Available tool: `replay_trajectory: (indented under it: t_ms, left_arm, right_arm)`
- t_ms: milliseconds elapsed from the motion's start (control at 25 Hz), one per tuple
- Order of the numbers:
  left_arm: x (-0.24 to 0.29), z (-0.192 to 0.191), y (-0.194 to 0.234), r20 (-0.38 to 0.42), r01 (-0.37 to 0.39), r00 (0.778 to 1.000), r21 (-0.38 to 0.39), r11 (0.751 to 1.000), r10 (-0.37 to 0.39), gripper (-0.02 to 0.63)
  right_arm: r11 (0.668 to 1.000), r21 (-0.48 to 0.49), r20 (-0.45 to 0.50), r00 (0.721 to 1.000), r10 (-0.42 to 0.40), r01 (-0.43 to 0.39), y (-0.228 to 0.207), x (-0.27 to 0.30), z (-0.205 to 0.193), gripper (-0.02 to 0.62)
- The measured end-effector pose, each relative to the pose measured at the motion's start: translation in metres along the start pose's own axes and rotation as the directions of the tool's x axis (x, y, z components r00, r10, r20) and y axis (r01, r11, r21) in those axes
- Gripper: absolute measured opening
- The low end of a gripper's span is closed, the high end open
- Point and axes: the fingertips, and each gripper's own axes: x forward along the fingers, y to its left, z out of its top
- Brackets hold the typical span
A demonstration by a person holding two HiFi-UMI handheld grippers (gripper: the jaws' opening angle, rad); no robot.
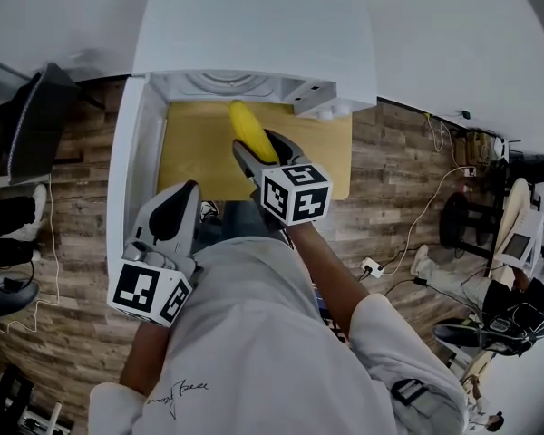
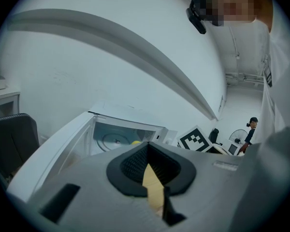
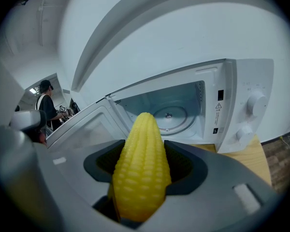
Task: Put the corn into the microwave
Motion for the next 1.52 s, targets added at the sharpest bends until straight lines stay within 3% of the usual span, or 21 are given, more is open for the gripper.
replay_trajectory:
  t_ms: [640,1520]
  left_arm:
    - [0.024,0.003,0.01,-0.03,-0.018,0.999,0.014,1.0,0.018,-0.012]
    - [0.031,-0.008,0.009,-0.052,-0.048,0.998,-0.028,0.998,0.047,-0.012]
  right_arm:
    - [1.0,-0.022,-0.048,0.999,0.003,-0.004,-0.023,0.031,0.006,0.265]
    - [0.995,-0.095,-0.071,0.997,-0.024,0.017,-0.047,0.079,0.016,0.265]
